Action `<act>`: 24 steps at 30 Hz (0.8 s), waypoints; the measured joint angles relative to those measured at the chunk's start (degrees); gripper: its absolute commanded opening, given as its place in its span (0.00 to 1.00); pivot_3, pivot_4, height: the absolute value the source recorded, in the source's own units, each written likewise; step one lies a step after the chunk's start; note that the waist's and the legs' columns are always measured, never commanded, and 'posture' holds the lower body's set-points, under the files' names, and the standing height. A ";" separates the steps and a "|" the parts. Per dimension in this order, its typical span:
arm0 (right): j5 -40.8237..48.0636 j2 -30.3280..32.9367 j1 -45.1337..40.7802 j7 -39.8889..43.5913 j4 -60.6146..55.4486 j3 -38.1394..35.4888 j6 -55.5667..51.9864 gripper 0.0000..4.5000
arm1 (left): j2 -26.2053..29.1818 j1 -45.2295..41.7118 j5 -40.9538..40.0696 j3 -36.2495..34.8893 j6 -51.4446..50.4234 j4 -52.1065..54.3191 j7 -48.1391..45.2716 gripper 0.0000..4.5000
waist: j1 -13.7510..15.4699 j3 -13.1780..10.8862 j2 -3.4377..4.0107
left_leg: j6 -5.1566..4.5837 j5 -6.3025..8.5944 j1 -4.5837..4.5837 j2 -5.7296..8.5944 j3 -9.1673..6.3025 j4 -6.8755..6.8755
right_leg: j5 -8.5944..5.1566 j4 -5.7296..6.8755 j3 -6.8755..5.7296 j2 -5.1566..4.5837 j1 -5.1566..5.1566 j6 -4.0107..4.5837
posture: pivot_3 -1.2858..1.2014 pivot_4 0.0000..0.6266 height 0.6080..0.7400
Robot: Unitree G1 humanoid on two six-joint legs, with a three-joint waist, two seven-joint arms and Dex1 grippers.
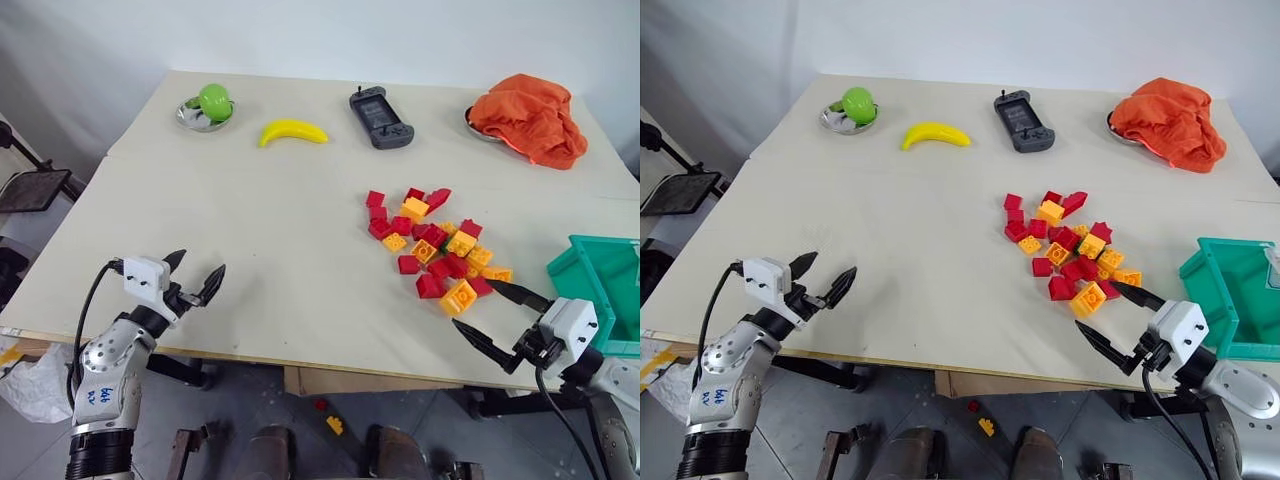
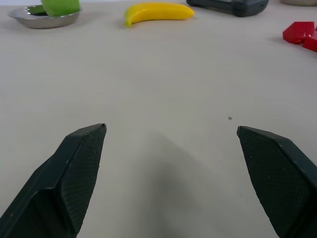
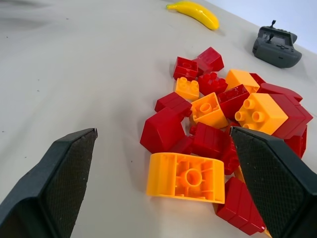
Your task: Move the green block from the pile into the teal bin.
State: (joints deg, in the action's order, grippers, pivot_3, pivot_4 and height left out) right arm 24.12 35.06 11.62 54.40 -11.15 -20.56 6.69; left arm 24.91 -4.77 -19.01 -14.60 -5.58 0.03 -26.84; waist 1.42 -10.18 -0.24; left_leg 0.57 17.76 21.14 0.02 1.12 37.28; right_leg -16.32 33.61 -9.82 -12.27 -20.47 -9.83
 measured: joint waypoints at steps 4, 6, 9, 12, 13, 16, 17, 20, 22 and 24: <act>0.57 0.79 -0.84 0.31 -0.06 0.34 -1.87 1.00 | 0.02 -0.41 -1.86 0.06 -0.15 0.42 -3.22 1.00 | -0.12 0.00 0.00 | 0.00 0.00 0.02 0.00 0.02 0.02 | 0.00 0.01 0.02 0.00 -0.02 0.00 | 0.52 0.24 1.00; 3.46 1.26 -3.25 -0.45 -1.49 0.57 -6.33 0.87 | 0.67 -1.15 -4.39 1.29 0.57 2.22 -8.67 1.00 | -0.13 0.00 0.00 | 0.00 0.00 0.02 -0.06 0.01 0.07 | 0.02 0.02 0.02 0.01 -0.02 0.04 | 0.52 0.24 1.00; 6.45 2.93 -7.48 -1.61 -5.89 3.28 -12.73 0.63 | 2.77 -3.76 -5.43 4.78 1.14 3.92 -16.03 1.00 | -0.09 0.02 0.06 | 0.01 0.00 0.01 -0.06 0.02 0.07 | 0.03 0.04 0.03 0.05 -0.03 0.05 | 0.52 0.24 1.00; 4.57 5.06 -9.36 -1.26 -7.59 8.14 -16.36 0.39 | 4.35 -6.23 -5.27 7.75 2.47 3.65 -21.60 1.00 | -0.03 0.01 0.04 | 0.01 0.01 0.05 -0.05 0.02 0.06 | 0.03 -0.01 0.01 0.05 -0.05 0.05 | 0.52 0.24 1.00; 3.82 5.16 -10.38 -1.34 -7.67 10.16 -17.80 0.32 | 4.84 -7.13 -5.18 8.91 2.83 3.57 -23.43 1.00 | -0.03 0.01 0.04 | 0.01 0.01 0.07 -0.04 0.03 0.06 | 0.03 -0.01 0.02 0.05 -0.06 0.05 | 0.52 0.24 1.00; 0.29 5.39 -13.60 -1.86 -7.86 16.25 -20.69 0.09 | 5.21 -9.30 -5.12 11.77 3.62 3.58 -27.78 1.00 | -0.04 0.01 0.04 | 0.01 0.01 0.08 -0.04 0.03 0.07 | 0.03 0.00 0.02 0.05 -0.07 0.05 | 0.52 0.24 1.00; -1.13 5.19 -15.28 -2.60 -7.84 18.43 -21.67 0.01 | 5.19 -9.80 -5.11 12.85 3.65 3.55 -28.95 1.00 | -0.14 0.01 0.04 | 0.01 0.01 0.07 -0.04 0.03 0.08 | 0.03 0.01 0.02 0.05 -0.08 0.05 | 0.52 0.24 1.00; -3.19 2.93 -19.42 -4.65 -6.99 22.19 -23.54 0.00 | 4.99 -10.58 -5.07 14.72 3.80 3.46 -30.68 1.00 | -0.40 0.01 0.04 | 0.02 0.01 0.06 -0.08 0.04 0.06 | 0.03 0.02 0.03 0.08 -0.10 0.05 | 0.52 0.24 1.00; -5.07 0.87 -23.02 -6.94 -3.89 24.14 -25.34 0.00 | 4.56 -11.07 -4.80 15.21 4.22 2.61 -30.86 1.00 | -0.47 0.01 0.04 | 0.01 0.01 0.08 -0.07 0.05 0.11 | 0.03 0.03 0.03 0.08 -0.09 0.05 | 0.52 0.24 1.00; -8.16 -1.01 -27.78 -9.74 2.19 25.85 -25.75 0.00 | 4.12 -11.65 -3.99 15.39 4.95 0.87 -30.80 1.00 | -0.52 0.00 0.02 | 0.01 0.01 0.09 -0.07 0.05 0.16 | 0.04 0.04 0.03 0.08 -0.09 0.06 | 0.52 0.24 1.00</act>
State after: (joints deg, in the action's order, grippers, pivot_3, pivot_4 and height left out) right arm 15.96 34.06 -16.16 44.65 -8.96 5.29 -19.06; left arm 29.04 -16.42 -23.00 0.78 -0.63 0.90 -57.64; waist 0.90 -10.18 -0.22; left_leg 0.58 17.77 21.23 -0.05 1.17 37.44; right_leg -16.29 33.66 -9.79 -12.18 -20.56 -9.77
